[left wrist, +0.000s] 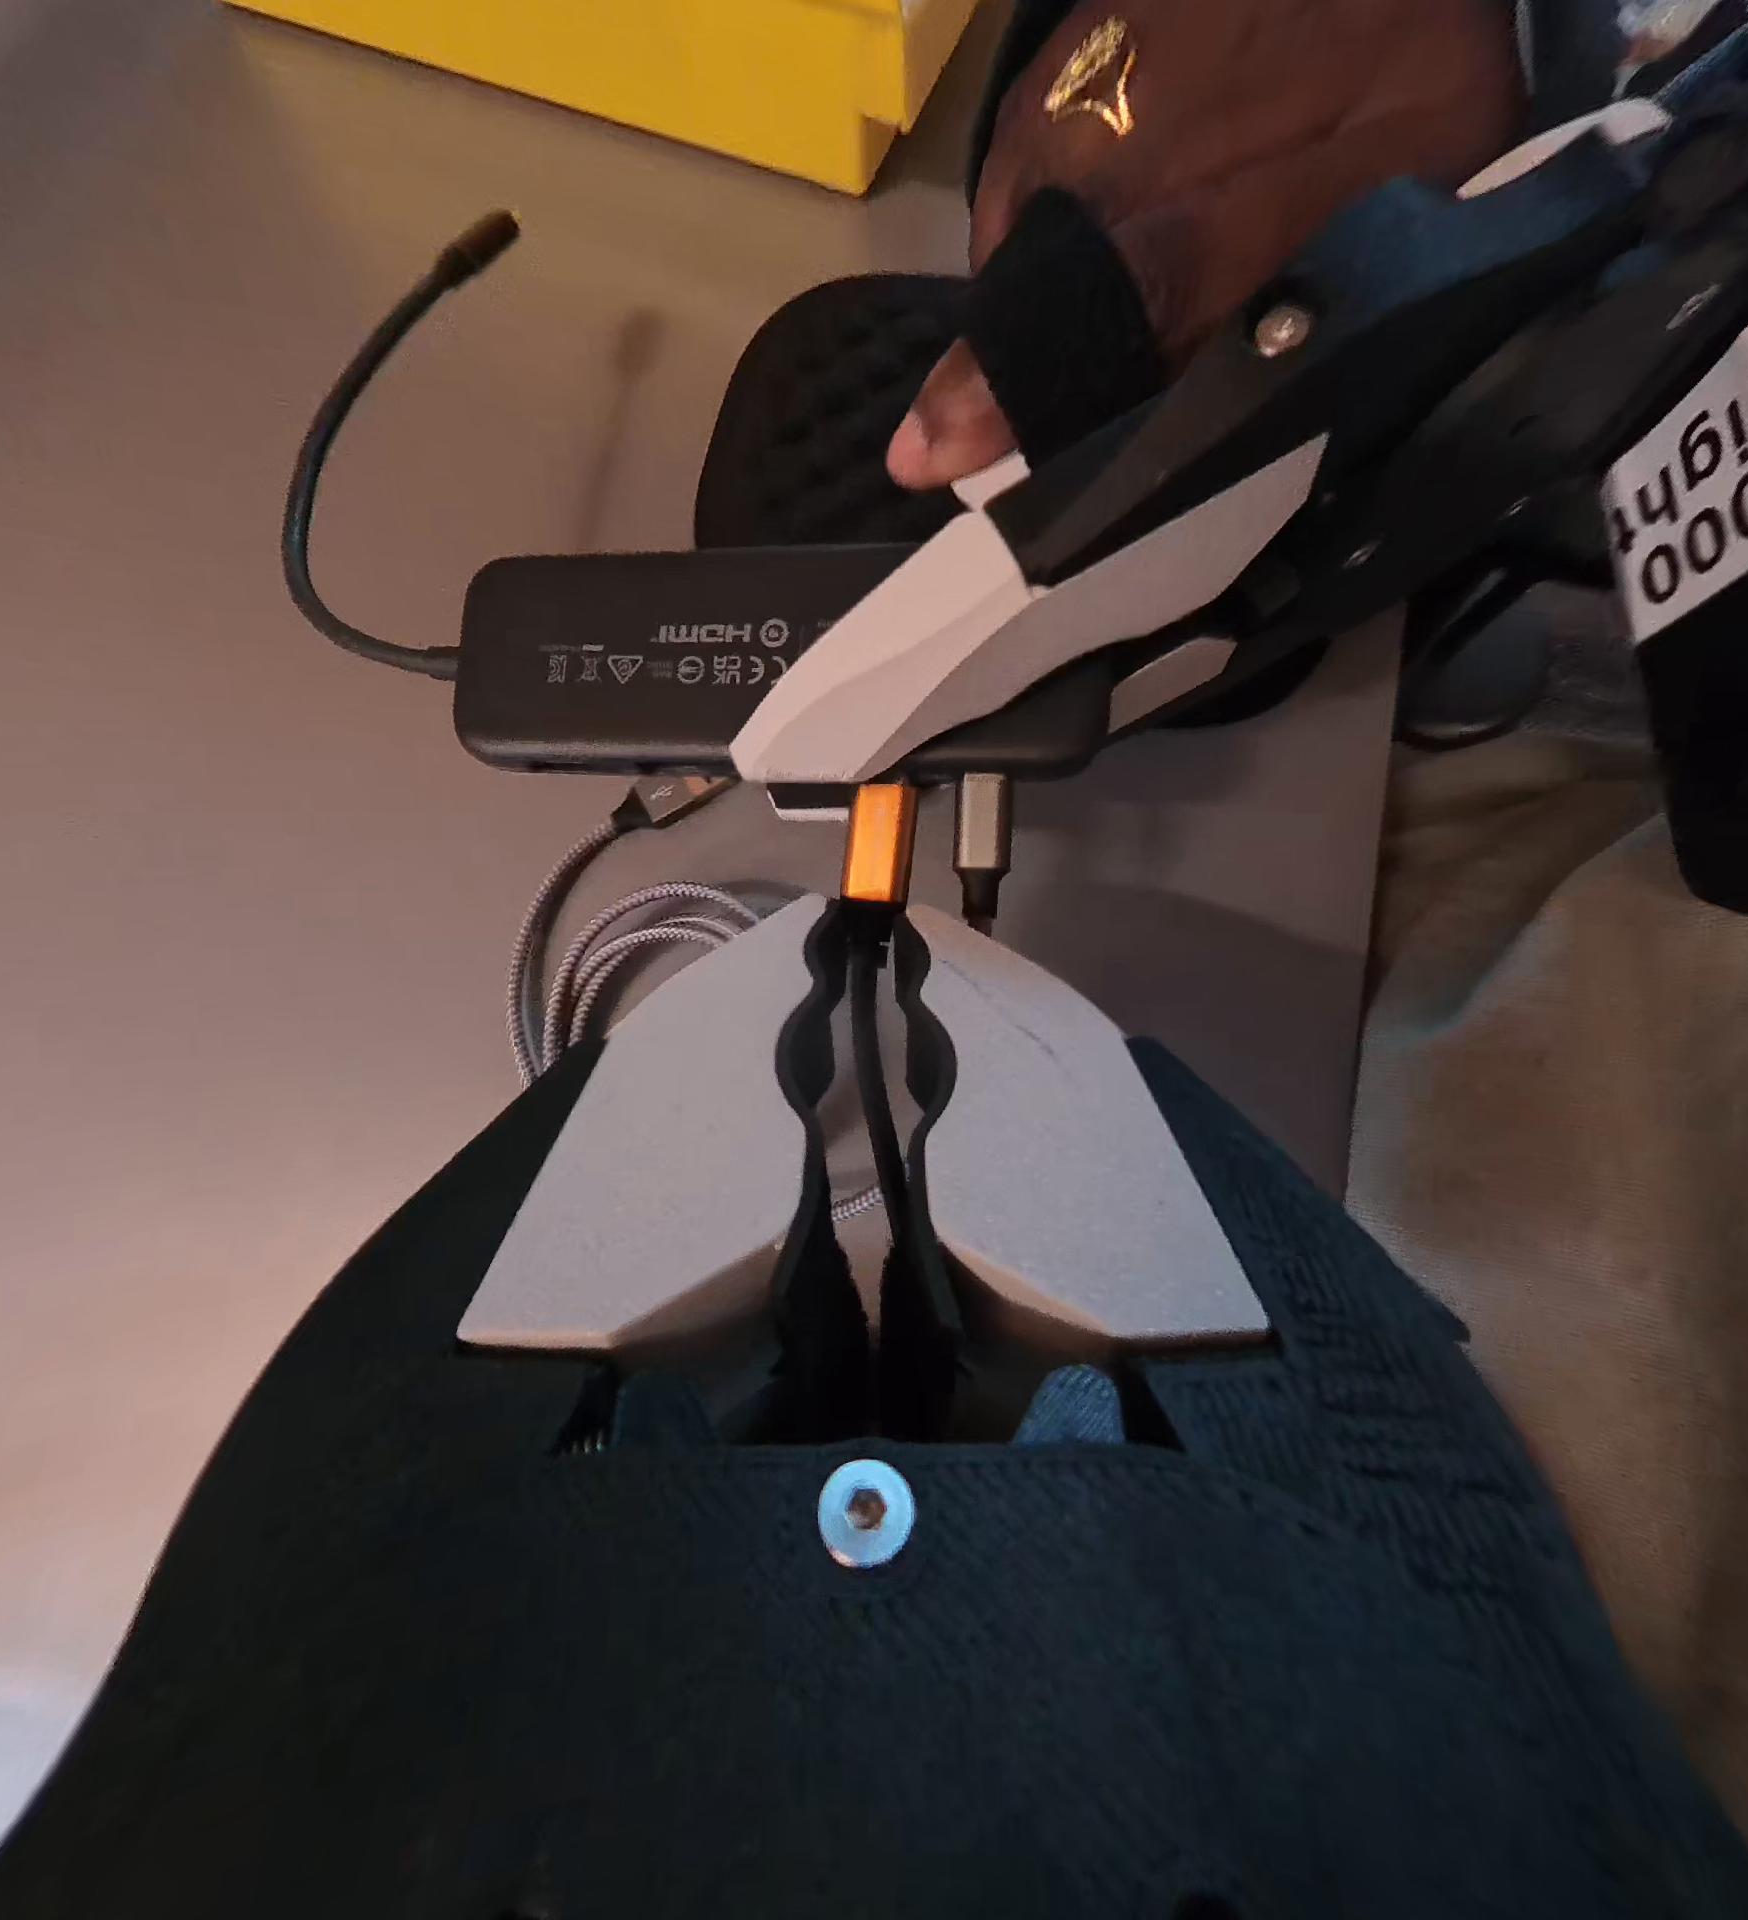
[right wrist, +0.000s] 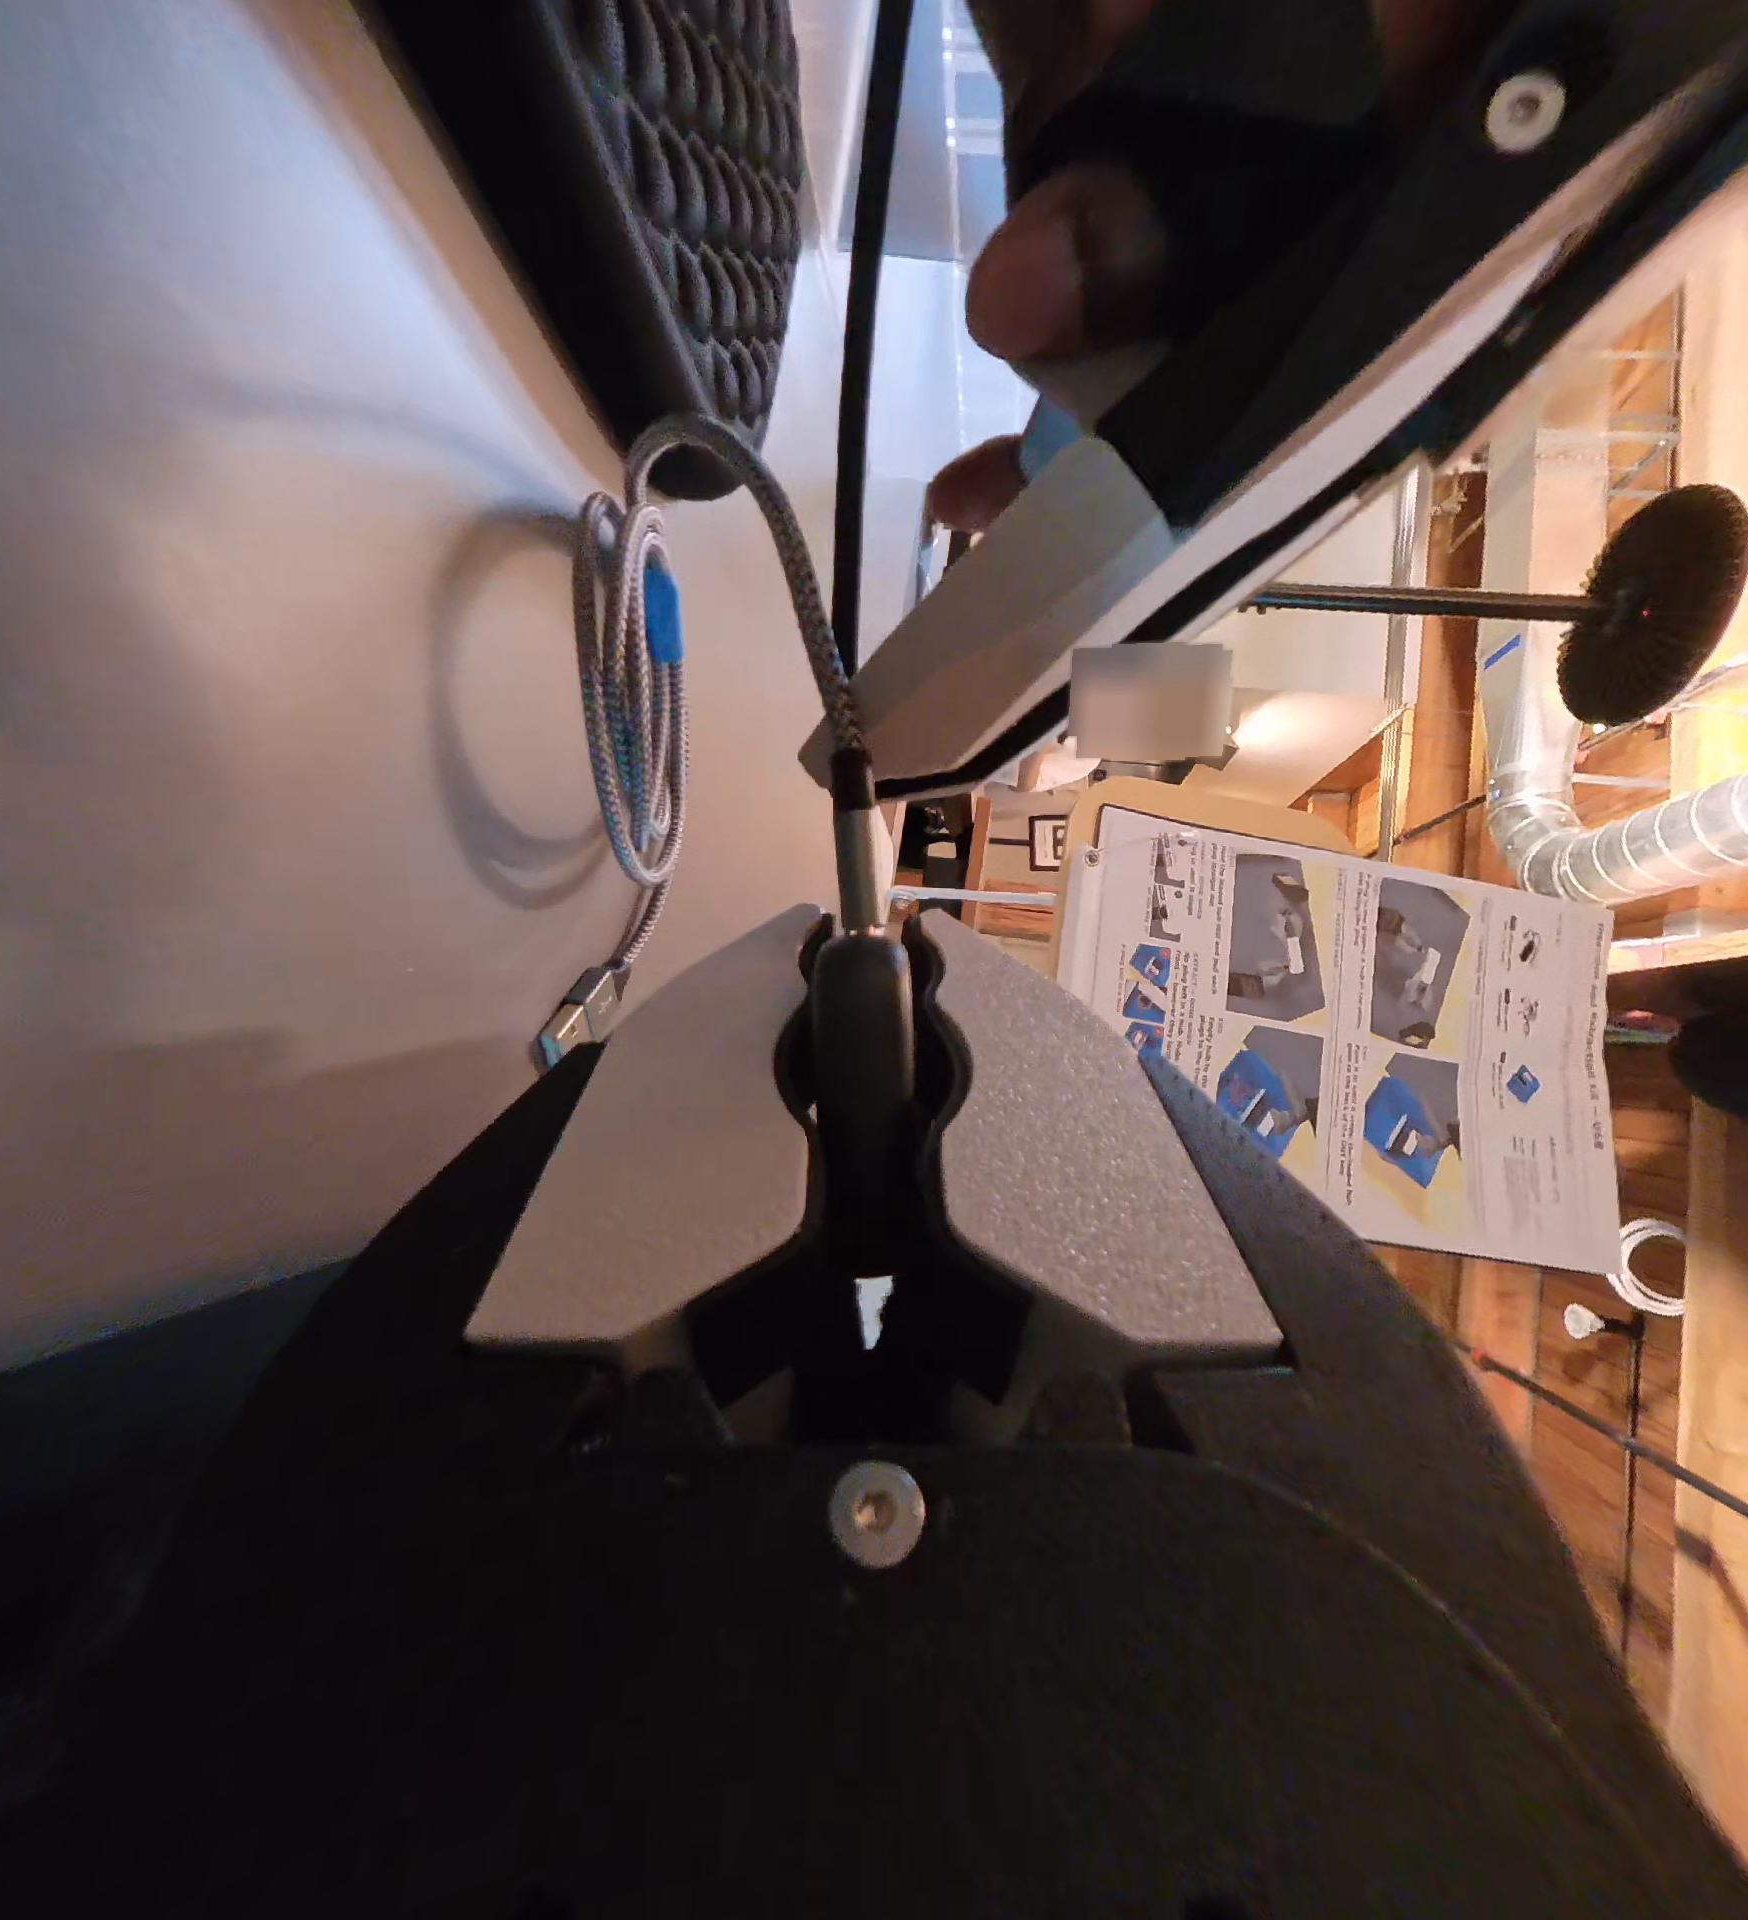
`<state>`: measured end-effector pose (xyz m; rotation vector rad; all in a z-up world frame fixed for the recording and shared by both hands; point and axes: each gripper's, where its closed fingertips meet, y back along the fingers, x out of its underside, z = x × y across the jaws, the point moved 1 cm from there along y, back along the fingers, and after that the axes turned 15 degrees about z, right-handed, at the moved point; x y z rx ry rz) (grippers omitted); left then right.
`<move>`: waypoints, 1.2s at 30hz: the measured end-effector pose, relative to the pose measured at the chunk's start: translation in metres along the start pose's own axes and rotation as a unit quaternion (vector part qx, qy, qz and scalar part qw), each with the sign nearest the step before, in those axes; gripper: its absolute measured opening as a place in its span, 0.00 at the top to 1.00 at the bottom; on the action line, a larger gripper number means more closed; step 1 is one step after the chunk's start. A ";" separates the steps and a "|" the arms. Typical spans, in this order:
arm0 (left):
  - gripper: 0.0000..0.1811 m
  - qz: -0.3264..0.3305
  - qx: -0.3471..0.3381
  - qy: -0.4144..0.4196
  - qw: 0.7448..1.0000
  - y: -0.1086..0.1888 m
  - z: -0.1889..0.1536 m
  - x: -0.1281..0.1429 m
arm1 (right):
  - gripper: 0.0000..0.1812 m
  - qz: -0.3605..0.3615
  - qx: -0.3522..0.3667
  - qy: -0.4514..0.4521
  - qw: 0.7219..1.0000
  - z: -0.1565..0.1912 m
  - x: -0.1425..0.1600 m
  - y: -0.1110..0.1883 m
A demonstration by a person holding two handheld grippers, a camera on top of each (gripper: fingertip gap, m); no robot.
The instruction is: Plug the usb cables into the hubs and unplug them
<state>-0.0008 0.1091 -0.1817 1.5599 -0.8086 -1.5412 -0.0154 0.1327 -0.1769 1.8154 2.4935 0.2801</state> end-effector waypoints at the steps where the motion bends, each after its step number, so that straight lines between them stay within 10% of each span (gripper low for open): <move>1: 0.96 0.006 -0.007 -0.001 1.000 -0.002 0.001 0.001 | 0.94 0.002 -0.001 0.008 1.000 0.002 -0.001 -0.001; 36: 0.95 -0.066 0.006 0.077 0.995 -0.004 -0.004 0.009 | 0.94 0.068 -0.012 -0.006 0.998 0.011 0.010 -0.013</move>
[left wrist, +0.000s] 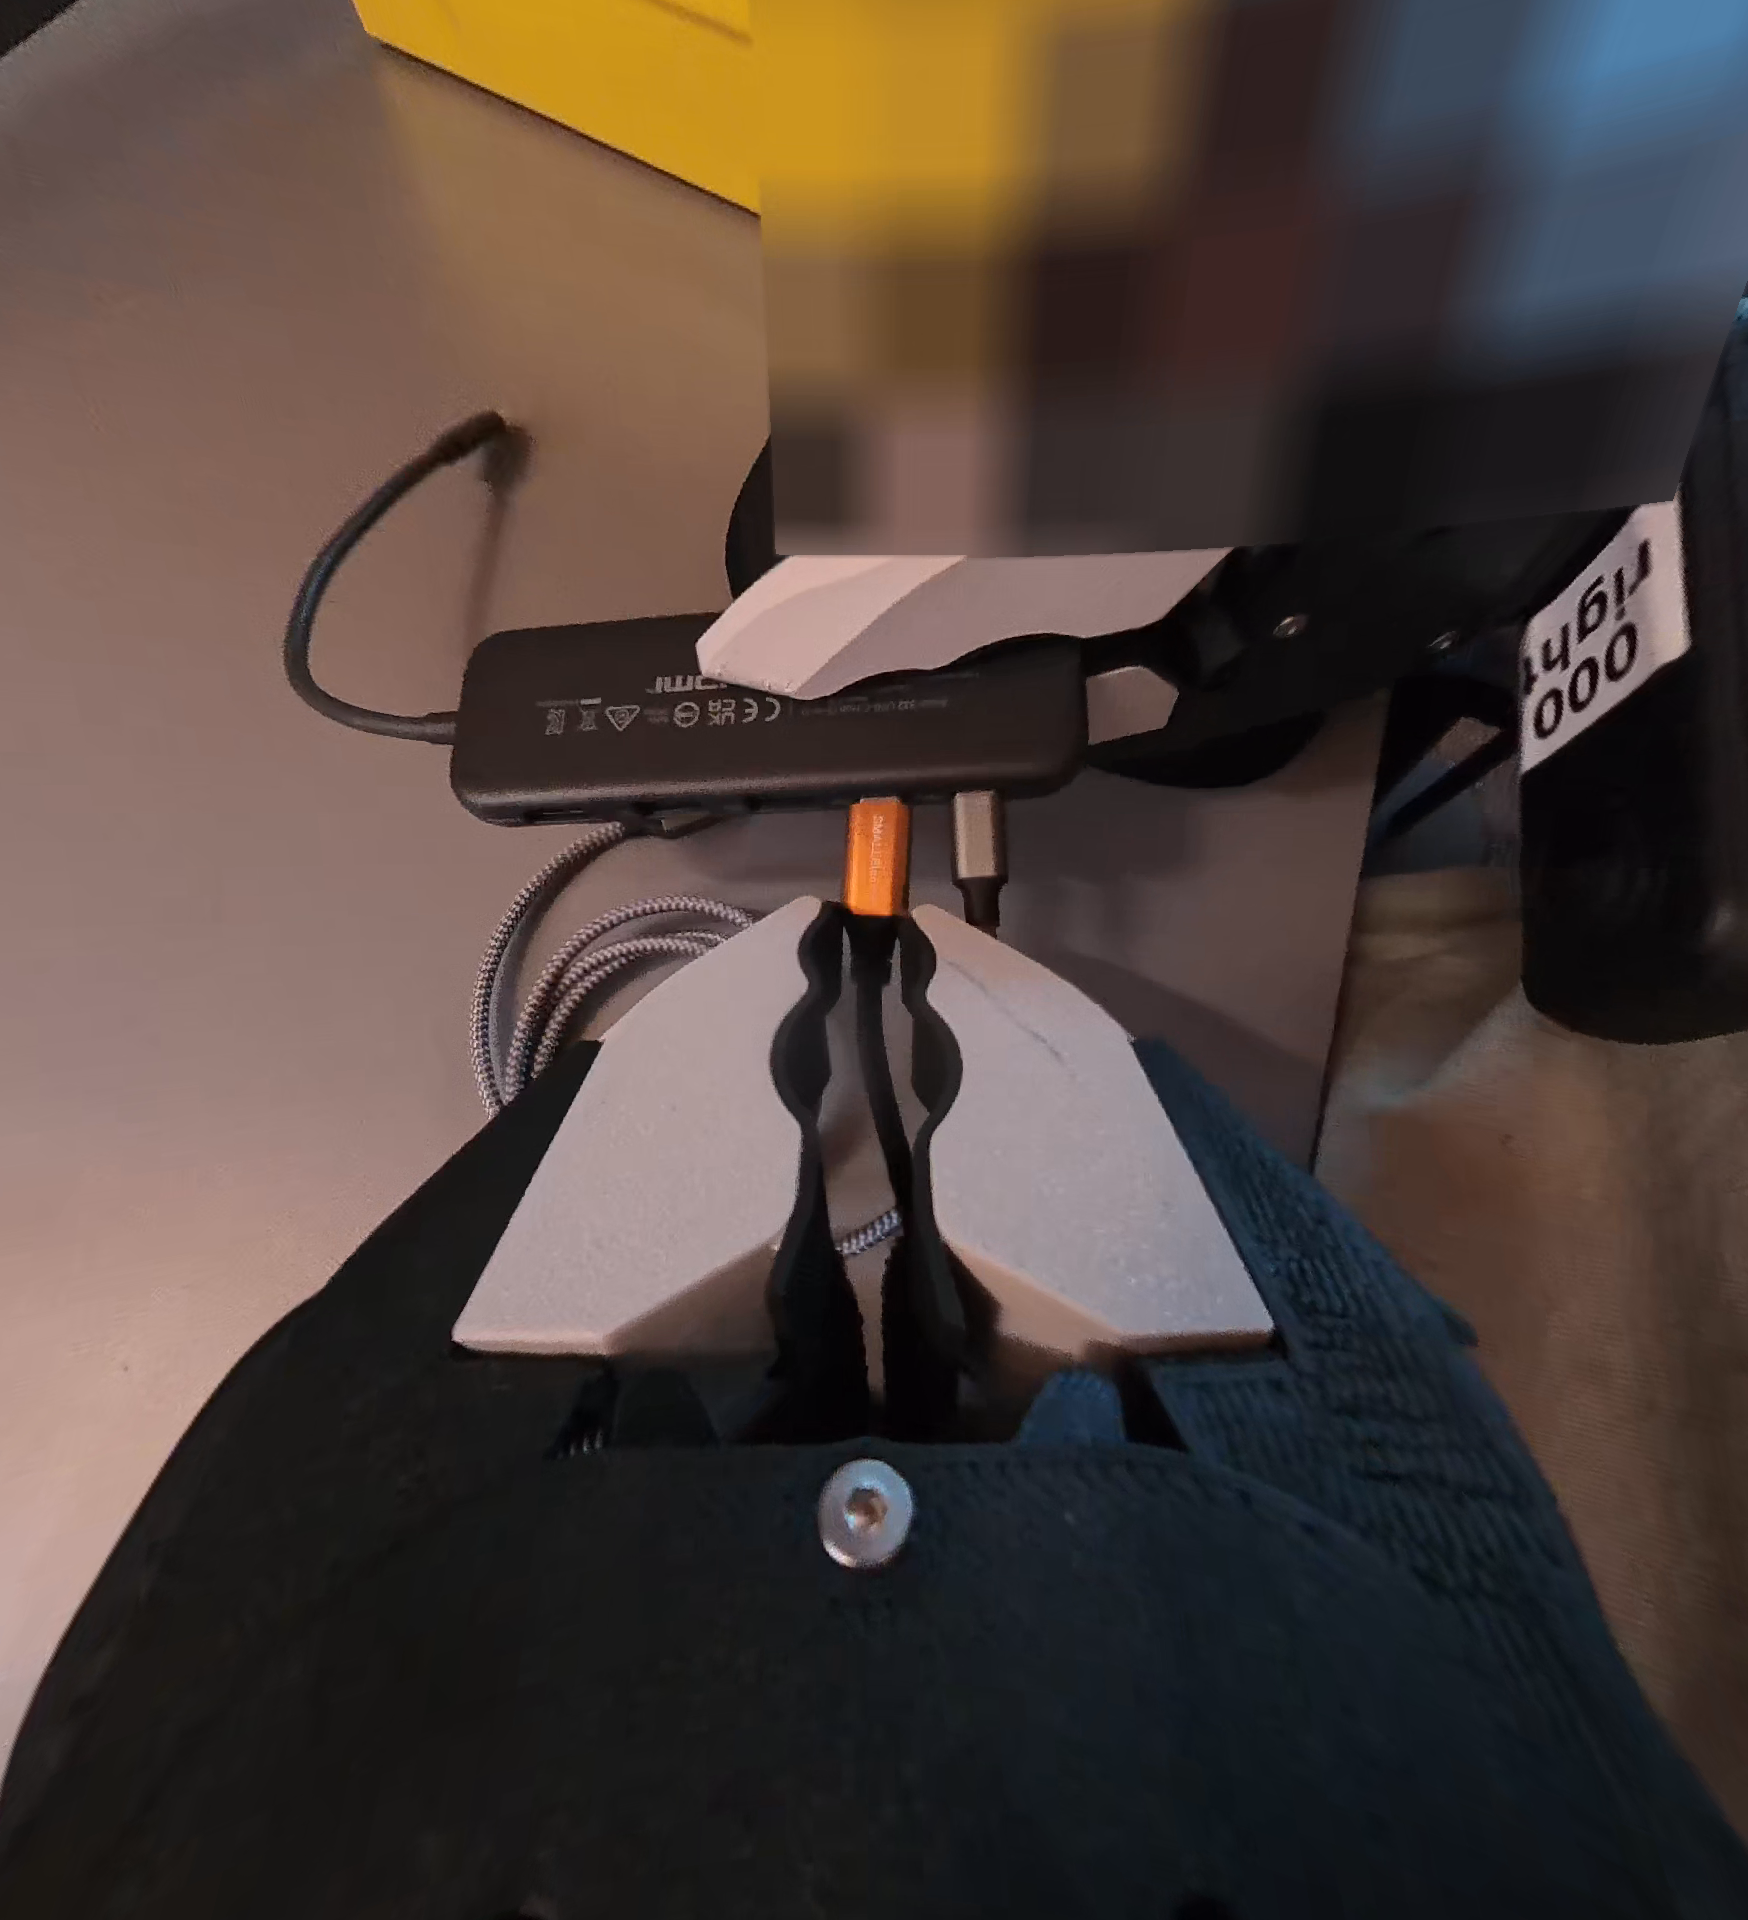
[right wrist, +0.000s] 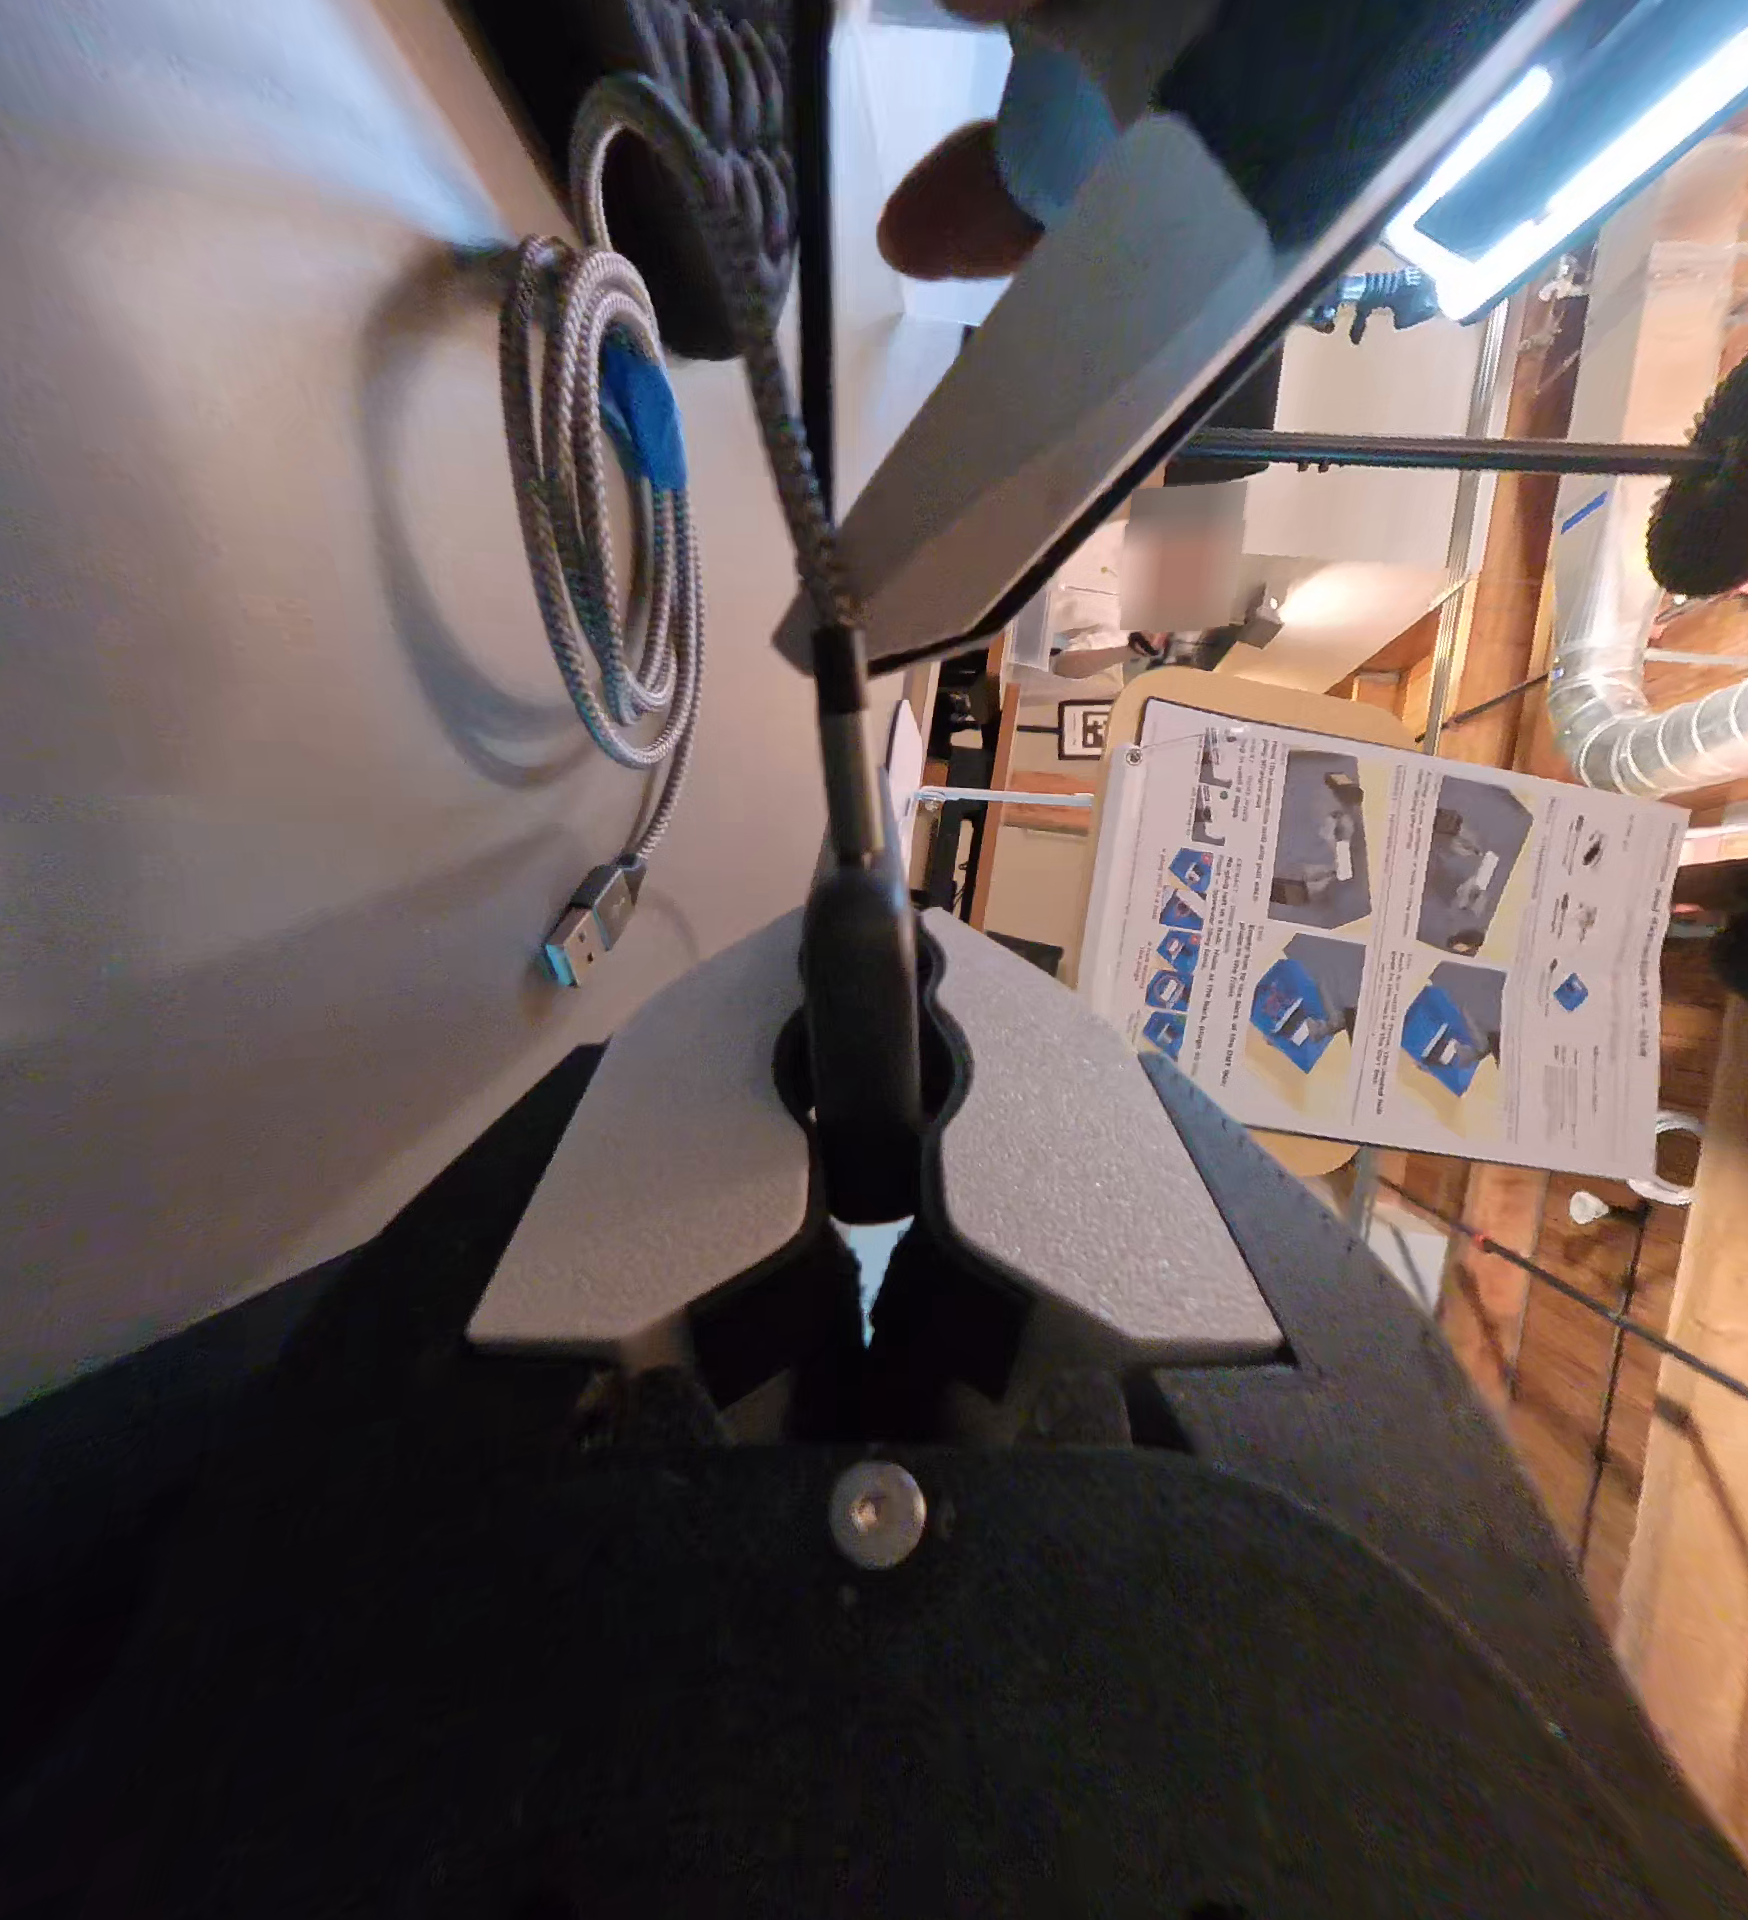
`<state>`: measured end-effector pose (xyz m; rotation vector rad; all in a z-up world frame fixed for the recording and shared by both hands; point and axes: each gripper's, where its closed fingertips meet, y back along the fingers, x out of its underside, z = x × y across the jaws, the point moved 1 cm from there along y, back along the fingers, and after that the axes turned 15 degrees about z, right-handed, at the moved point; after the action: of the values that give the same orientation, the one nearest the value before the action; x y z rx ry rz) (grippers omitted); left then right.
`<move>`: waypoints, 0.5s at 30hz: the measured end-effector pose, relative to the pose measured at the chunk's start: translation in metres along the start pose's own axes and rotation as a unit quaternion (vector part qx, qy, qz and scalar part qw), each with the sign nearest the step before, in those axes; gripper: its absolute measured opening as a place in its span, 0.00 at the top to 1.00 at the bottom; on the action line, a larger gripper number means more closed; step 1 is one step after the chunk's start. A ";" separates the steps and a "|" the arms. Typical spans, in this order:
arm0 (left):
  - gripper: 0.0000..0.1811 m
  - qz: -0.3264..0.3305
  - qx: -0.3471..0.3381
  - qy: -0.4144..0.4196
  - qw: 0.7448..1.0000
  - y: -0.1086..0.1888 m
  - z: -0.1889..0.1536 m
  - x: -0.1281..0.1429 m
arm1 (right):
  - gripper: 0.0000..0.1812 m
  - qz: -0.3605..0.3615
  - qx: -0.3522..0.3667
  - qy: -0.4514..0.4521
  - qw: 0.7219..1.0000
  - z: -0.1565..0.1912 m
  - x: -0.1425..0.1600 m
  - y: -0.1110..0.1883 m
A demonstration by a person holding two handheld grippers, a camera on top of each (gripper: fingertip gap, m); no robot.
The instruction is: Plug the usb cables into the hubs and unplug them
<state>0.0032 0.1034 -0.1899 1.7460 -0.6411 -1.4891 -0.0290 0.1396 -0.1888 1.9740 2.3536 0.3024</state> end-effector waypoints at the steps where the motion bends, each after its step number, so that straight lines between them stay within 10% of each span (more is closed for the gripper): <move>1: 0.95 0.009 0.000 -0.006 1.000 -0.003 -0.001 0.002 | 0.94 0.000 0.001 0.011 1.000 0.000 -0.002 0.000; 11: 0.82 -0.088 -0.020 -0.015 0.996 0.028 0.013 -0.025 | 0.93 0.002 0.012 -0.101 0.995 -0.022 0.017 -0.010; 15: 0.78 -0.334 -0.224 -0.109 0.909 0.130 0.013 -0.064 | 0.93 -0.005 -0.065 -0.283 0.957 -0.023 0.035 -0.017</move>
<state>-0.0107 0.0716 -0.0481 1.5011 0.2422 -2.1086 -0.0560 0.1687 -0.1668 1.6975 1.9225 -0.1017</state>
